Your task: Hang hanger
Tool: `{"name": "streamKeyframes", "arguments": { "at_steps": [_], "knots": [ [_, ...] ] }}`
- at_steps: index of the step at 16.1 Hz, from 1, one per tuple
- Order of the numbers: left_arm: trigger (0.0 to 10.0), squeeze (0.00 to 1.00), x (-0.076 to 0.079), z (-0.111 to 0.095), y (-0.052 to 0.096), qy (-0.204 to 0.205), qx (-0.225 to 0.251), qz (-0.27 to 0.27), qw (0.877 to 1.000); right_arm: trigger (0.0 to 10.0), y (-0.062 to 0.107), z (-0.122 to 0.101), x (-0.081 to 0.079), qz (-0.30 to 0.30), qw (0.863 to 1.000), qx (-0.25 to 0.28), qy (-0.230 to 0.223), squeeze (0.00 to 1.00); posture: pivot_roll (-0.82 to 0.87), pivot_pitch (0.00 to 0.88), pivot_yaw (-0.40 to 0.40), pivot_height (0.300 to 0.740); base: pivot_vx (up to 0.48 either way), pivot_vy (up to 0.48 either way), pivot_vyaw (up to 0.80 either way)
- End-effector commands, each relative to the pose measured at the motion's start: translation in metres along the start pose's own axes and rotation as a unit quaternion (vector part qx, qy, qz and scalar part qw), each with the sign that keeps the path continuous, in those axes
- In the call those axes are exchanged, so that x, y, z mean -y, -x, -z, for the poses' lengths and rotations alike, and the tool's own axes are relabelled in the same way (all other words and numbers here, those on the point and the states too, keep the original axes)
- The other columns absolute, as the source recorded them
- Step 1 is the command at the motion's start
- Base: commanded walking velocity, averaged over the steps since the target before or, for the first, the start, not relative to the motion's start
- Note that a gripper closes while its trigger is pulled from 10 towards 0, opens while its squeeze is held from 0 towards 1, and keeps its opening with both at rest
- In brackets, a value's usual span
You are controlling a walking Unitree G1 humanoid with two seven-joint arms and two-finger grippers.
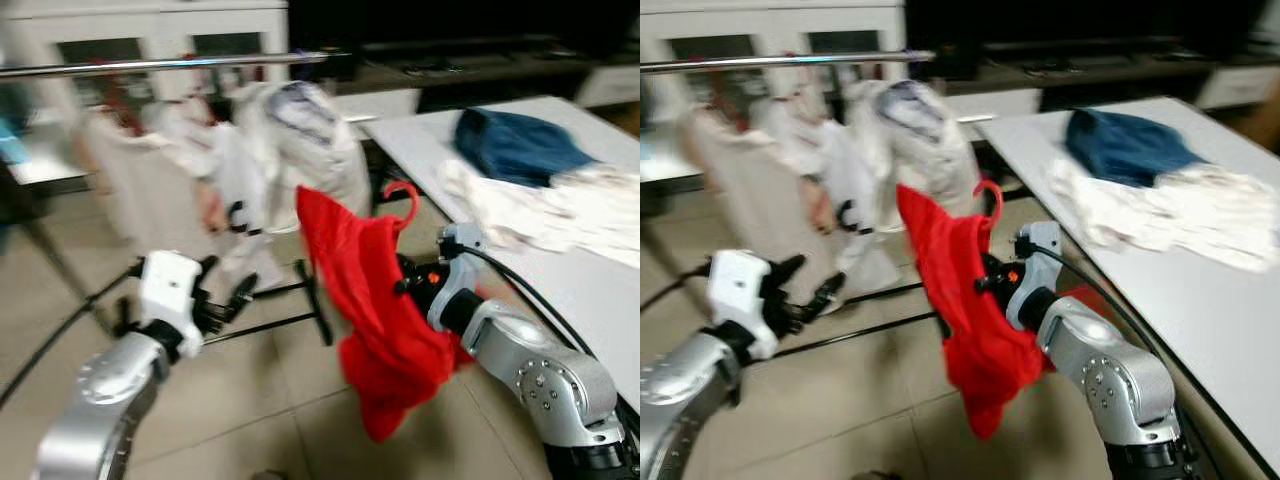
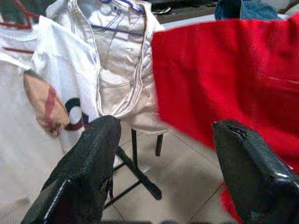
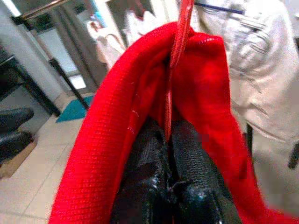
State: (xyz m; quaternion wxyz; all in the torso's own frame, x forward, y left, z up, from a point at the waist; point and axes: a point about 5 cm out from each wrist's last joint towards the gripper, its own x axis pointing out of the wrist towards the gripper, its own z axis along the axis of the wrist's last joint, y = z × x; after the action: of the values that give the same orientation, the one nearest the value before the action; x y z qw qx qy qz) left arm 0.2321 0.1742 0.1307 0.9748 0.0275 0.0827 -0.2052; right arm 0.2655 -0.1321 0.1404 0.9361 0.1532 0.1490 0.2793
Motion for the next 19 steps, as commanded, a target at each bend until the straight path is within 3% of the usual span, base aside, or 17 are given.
{"name": "streamKeyframes", "arguments": {
  "at_steps": [1,6,8,11,12,15,16,17,18,19],
  "knots": [
    [10.0,0.00,0.000,-0.003,-0.002,-0.008,0.008,-0.002,1.000,10.0,-0.001,-0.005,0.001,-0.002,1.000,0.013,0.010,0.00,-0.02,0.000,-0.022,0.740,0.000,0.000,0.79],
    [10.0,0.00,-0.018,-0.010,-0.005,-0.028,0.022,-0.025,0.999,10.0,-0.003,-0.012,0.008,-0.023,0.998,0.011,0.054,0.00,-0.02,0.000,-0.028,0.740,0.000,0.000,0.79],
    [10.0,0.00,-0.024,-0.011,-0.004,-0.054,0.015,-0.022,0.998,10.0,-0.003,-0.015,0.008,-0.036,0.997,0.008,0.071,0.00,-0.02,0.000,-0.028,0.740,0.000,0.000,0.79],
    [10.0,0.00,-0.029,-0.008,-0.003,-0.056,0.003,-0.008,0.998,10.0,-0.003,-0.019,0.007,-0.050,0.995,0.010,0.083,0.00,-0.02,0.000,-0.028,0.740,0.000,0.000,0.79],
    [10.0,1.00,-0.030,-0.008,-0.002,-0.055,-0.001,0.004,0.998,10.0,-0.004,-0.021,0.006,-0.057,0.994,0.010,0.089,0.00,-0.02,0.000,-0.028,0.740,0.000,0.000,0.79],
    [10.0,1.00,-0.033,-0.010,0.000,-0.070,0.000,0.028,0.997,10.0,-0.003,-0.024,0.003,-0.084,0.991,0.006,0.106,0.00,-0.02,0.000,-0.029,0.740,0.000,0.000,0.79],
    [10.0,1.00,-0.047,-0.012,-0.001,-0.098,-0.015,0.008,0.995,10.0,-0.002,-0.023,0.002,-0.100,0.989,-0.010,0.105,0.00,-0.02,0.000,-0.029,0.740,0.000,0.000,0.00],
    [10.0,0.67,-0.054,-0.012,-0.002,-0.103,-0.019,0.000,0.994,10.0,0.000,-0.024,-0.001,-0.119,0.986,-0.017,0.118,0.00,-0.02,0.000,-0.029,0.740,0.000,0.000,0.00],
    [10.0,0.00,-0.061,-0.013,-0.003,-0.096,-0.021,-0.004,0.995,10.0,0.003,-0.027,-0.005,-0.145,0.984,-0.018,0.101,0.00,-0.02,0.000,-0.028,0.740,0.000,0.000,0.00],
    [10.0,0.00,-0.062,-0.013,-0.003,-0.094,-0.021,-0.006,0.995,10.0,0.004,-0.028,-0.005,-0.152,0.984,-0.017,0.096,0.00,-0.02,0.000,-0.028,0.740,0.000,0.000,0.00]
  ]
}}
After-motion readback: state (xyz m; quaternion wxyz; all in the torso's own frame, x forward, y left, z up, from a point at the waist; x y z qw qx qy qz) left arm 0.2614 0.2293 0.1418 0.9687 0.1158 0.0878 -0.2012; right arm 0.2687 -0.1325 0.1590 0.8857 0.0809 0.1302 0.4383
